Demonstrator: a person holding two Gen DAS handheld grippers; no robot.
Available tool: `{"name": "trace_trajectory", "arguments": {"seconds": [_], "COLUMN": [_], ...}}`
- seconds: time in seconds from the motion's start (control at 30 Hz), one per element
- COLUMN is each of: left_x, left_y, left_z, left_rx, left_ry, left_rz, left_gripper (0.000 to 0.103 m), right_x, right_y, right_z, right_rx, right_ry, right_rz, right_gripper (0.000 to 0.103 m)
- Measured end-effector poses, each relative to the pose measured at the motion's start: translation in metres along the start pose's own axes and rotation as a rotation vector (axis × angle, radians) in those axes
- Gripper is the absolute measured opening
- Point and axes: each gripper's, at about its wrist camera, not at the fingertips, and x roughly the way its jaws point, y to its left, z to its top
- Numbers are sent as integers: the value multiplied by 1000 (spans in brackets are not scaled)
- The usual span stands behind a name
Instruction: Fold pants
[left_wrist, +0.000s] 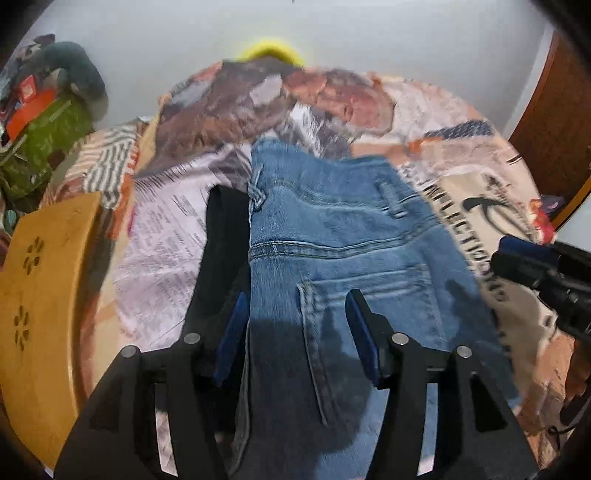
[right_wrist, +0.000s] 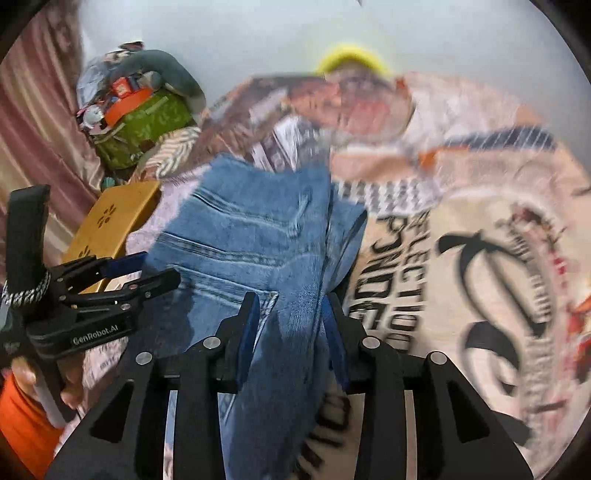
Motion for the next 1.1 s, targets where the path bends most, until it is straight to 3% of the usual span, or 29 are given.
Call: {"name": "trace_trajectory", "arguments": {"seconds": [0.13, 0.3, 0.6, 0.77, 0.93, 0.97, 1.1], "left_x": [-64, -168, -331, -395, -437, -443, -458], "left_y": [-11, -37, -84, -100, -114, -116, -119], "left_z": [-6, -17, -76, -113, -150, -156, -175], "left_rx": [9, 50, 88, 76, 84, 81, 55], "left_ry": [-85, -265, -551, -684, -787, -804, -848], "left_rz": [-3, 6, 18, 49, 71, 73, 92], "left_gripper": [55, 55, 55, 55, 58, 63, 82], "right_x": [-60, -139, -272, -326, -353, -358, -364], "right_y": [12, 42, 98, 119, 131, 134, 137], "right_z": [-1, -6, -50, -86, -114, -119, -131], "right_rx": [-33, -76, -151, -180, -190, -192, -182], "right_ry": [-105, -259, -532, -650, -707, -709, -724], "right_rz": [16, 39, 83, 63, 44, 44, 25], "right_gripper": [32, 32, 32, 32, 32, 33, 59]}}
